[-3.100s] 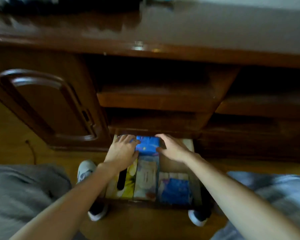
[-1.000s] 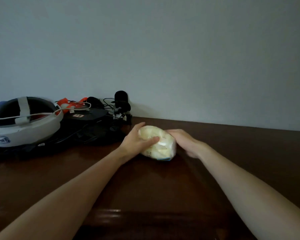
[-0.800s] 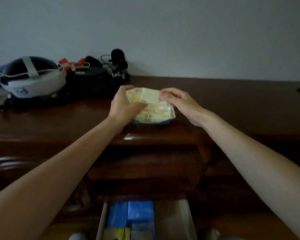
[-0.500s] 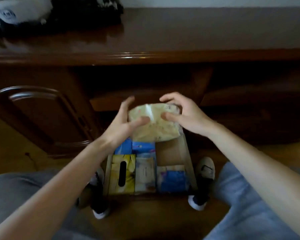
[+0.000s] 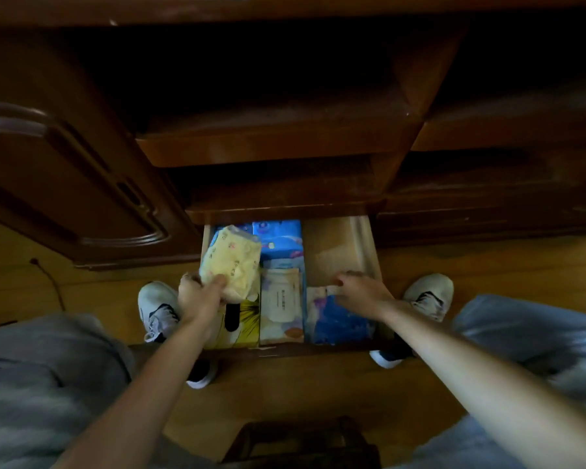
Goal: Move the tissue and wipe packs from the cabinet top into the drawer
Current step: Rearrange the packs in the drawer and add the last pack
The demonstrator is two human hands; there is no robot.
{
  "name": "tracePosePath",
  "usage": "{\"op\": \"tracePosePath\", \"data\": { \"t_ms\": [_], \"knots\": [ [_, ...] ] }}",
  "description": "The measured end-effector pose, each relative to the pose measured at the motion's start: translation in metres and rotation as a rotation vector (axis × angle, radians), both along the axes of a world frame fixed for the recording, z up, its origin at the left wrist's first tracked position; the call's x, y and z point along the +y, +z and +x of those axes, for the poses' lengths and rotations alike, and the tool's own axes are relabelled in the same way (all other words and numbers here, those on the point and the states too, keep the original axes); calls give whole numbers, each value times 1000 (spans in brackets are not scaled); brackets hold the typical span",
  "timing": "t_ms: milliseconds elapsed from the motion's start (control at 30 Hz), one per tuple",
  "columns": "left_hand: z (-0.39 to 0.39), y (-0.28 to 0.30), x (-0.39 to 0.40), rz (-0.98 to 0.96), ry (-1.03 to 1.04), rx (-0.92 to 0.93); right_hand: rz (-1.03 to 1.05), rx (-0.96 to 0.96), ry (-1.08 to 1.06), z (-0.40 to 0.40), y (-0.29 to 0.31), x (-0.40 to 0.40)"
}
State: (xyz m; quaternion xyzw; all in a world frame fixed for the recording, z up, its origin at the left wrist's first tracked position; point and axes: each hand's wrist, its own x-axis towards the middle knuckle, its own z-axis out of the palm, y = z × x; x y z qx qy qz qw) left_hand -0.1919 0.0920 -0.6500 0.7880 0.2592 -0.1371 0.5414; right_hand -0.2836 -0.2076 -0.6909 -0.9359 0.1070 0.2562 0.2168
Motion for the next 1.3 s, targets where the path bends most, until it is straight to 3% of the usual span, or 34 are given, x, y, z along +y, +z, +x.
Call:
{"op": "tracePosePath", "data": {
  "t_ms": [200,400,567,667,733,800,1033,1300],
  "knots": [
    [-5,-25,12,51,29,82,-186,189,222,2,-44,25],
    [-4,-27,16,-62,66,135,-270,128,307,7,-45,20],
    [-6,-15,8,-160,72,63,220,249,10,25,-6,1],
    [-11,-8,1,-265,39,95,474,43,-381,36,25,-6],
    [-20,-3,-9,-332,17,140,798,-104,-747,34,39,7],
    [-34,1,-23,-372,-59,143,990,-114,-900,27,43,33],
    [-71,14,-67,-399,-386,68,1038,-131,-748,3,16,94],
    [-63,-4,-61,-304,-296,134,811,-92,-470,-16,15,67]
  ]
}}
